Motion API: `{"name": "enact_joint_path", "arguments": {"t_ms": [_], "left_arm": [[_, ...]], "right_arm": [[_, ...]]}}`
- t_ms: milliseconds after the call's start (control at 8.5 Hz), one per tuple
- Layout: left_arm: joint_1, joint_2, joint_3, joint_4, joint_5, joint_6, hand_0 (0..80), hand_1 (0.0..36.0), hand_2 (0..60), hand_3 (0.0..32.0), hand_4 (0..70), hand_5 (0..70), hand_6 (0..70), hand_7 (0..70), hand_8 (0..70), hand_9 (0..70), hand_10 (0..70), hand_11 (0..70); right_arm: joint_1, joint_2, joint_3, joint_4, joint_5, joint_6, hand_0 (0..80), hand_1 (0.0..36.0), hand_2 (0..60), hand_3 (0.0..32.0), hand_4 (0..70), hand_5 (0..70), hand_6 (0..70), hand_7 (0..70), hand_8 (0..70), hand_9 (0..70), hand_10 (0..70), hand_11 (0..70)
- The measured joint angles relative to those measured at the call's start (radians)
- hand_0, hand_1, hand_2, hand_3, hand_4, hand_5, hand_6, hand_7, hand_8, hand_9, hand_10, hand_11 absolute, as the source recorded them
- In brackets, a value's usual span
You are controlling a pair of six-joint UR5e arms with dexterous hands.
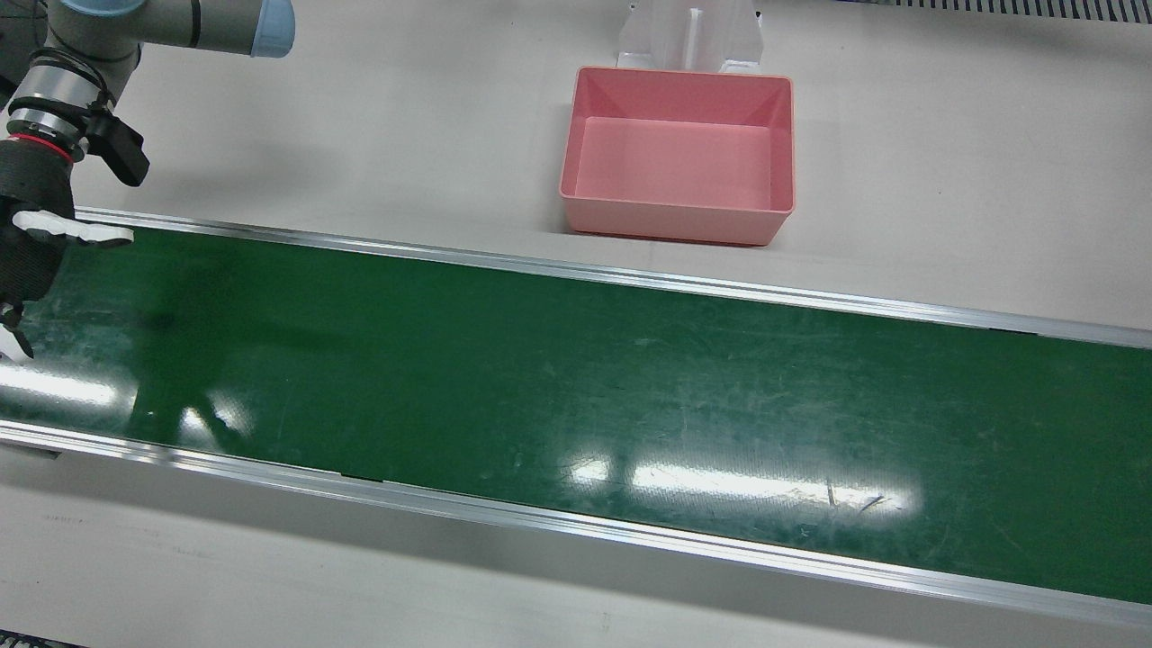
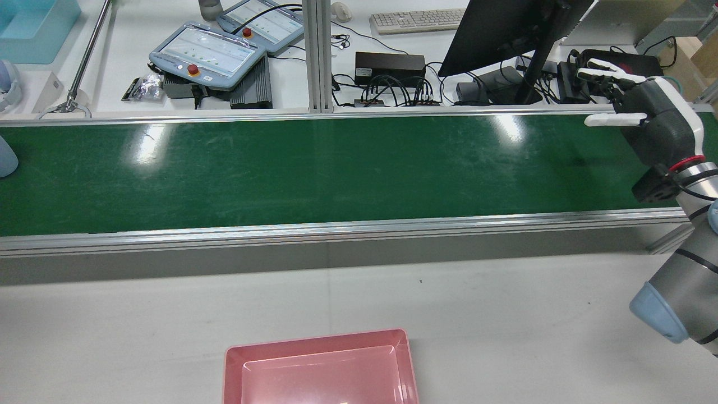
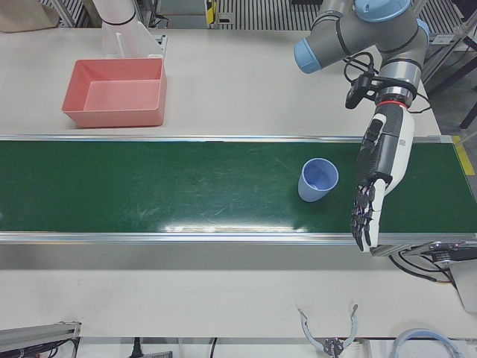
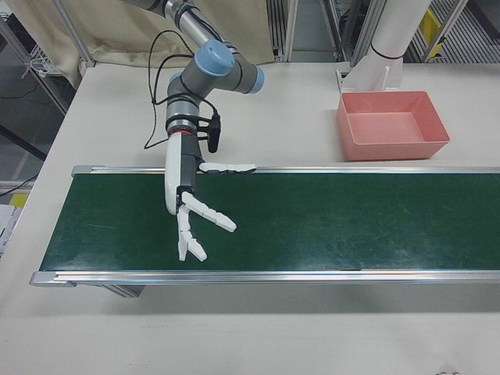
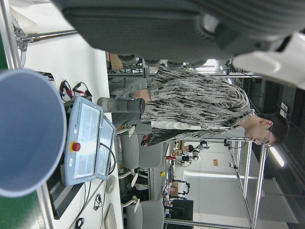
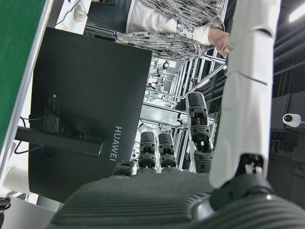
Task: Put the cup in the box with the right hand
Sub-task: 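Hold the right hand open beside the belt as the blue cup approaches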
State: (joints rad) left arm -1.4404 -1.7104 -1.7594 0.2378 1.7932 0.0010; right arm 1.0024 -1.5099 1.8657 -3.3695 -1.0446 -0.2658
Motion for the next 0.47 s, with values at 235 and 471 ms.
{"name": "enact_joint_path", "arguments": {"t_ms": [235,471], "left_arm": [[0.000,0.000,-0.002,0.000,0.000,0.000,0.0,0.0,0.0,0.0,0.0,0.0,0.0,0.0,0.0,0.0,0.0,0.0],[0.000,0.000,-0.003,0.002,0.000,0.001,0.0,0.0,0.0,0.0,0.0,0.0,0.0,0.0,0.0,0.0,0.0,0.0]], "right_arm": [[-0.036,0.030,-0.017,-0.013,0.027,-0.002,56.7,18.7,8.0,0.0,24.3,6.7,6.5,23.1,10.0,18.7,2.0,4.9],[-0.044,0.056,-0.021,-0.037,0.033,-0.001,57.0,19.1,8.2,0.0,24.2,6.7,6.6,23.4,9.9,18.6,1.7,4.4]]}}
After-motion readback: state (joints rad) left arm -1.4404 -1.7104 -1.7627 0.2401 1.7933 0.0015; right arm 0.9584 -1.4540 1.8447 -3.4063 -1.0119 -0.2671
